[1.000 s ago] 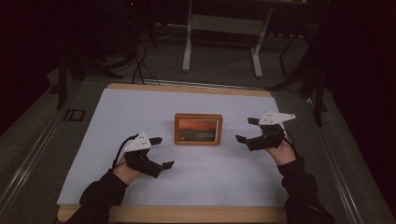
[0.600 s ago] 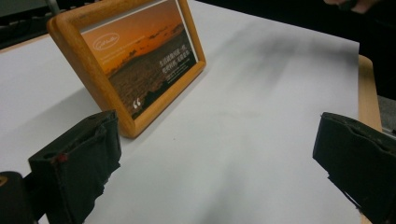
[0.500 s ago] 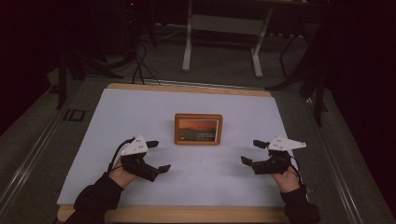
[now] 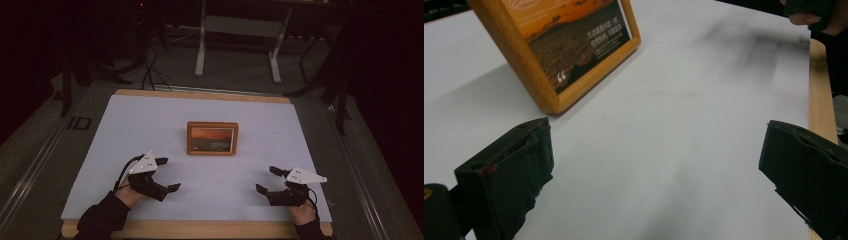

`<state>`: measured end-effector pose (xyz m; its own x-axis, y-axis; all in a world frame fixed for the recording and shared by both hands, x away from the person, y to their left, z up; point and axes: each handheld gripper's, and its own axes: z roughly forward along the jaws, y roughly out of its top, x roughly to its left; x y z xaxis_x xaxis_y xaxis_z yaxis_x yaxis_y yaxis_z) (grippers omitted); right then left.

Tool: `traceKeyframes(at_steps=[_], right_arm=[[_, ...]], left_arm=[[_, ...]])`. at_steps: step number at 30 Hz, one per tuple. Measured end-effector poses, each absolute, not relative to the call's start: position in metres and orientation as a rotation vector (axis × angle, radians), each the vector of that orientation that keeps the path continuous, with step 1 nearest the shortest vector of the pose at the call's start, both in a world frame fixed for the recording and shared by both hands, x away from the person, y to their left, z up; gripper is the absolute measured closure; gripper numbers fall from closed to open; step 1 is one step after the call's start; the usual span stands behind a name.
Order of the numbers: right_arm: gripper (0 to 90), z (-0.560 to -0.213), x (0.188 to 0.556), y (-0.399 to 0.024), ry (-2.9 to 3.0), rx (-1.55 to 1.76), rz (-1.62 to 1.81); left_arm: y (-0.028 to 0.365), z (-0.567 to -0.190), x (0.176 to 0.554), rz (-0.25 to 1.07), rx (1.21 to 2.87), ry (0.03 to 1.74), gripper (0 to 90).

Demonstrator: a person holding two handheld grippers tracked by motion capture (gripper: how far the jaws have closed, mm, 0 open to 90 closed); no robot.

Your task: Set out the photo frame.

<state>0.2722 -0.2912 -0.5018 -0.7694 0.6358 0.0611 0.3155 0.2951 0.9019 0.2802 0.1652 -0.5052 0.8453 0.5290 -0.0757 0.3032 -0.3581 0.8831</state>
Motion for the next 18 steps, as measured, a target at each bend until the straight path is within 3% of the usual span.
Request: traceKeyframes(at_steps=[18], right_arm=[[13.7,-0.514,0.268,-0.297,2.236,0.913,1.457]], left_arm=[[0.168,-0.521,0.273,0.256,1.996,0.621,1.6]])
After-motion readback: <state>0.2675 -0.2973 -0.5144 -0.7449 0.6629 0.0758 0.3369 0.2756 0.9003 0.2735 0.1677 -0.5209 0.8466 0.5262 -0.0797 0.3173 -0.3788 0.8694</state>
